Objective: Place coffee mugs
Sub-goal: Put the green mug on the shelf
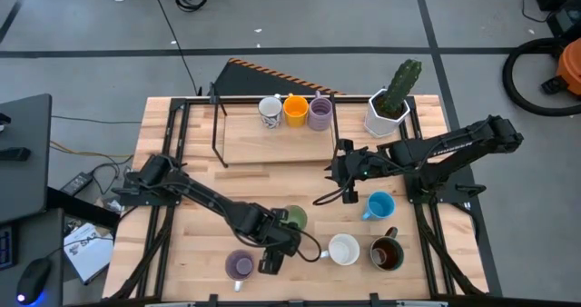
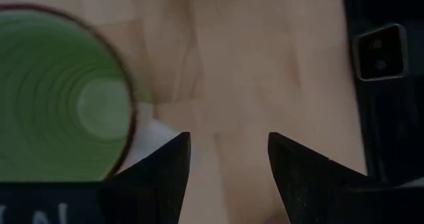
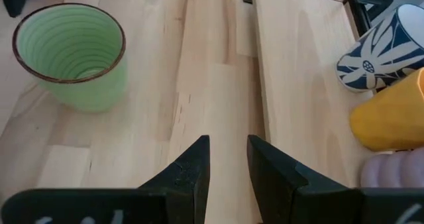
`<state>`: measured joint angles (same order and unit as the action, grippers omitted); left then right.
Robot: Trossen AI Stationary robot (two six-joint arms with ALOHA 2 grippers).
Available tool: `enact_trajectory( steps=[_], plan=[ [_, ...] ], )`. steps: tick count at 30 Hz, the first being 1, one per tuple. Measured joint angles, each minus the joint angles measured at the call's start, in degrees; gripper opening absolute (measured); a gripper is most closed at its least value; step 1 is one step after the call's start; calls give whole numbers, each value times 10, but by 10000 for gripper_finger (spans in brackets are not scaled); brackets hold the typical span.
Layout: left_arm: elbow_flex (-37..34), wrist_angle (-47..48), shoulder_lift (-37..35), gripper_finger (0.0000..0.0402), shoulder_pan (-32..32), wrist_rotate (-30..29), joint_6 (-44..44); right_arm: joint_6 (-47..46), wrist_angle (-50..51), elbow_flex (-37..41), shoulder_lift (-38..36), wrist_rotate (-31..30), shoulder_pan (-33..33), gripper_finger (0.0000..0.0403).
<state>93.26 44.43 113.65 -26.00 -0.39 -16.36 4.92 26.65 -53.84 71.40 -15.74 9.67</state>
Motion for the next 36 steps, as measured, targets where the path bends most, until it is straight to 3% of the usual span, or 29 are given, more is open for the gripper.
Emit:
enact_trajectory(
  steps=[13,26,36],
  plan=[
    [1,-7,19,208,-1,-14,10,-5,-5,0,0,9,4,107],
    [1,114,19,208,18,-74,-59,-13,-5,0,0,24,5,107],
    [1,161,34,208,63,-88,-100,-13,-4,0,0,24,7,107]
  ],
)
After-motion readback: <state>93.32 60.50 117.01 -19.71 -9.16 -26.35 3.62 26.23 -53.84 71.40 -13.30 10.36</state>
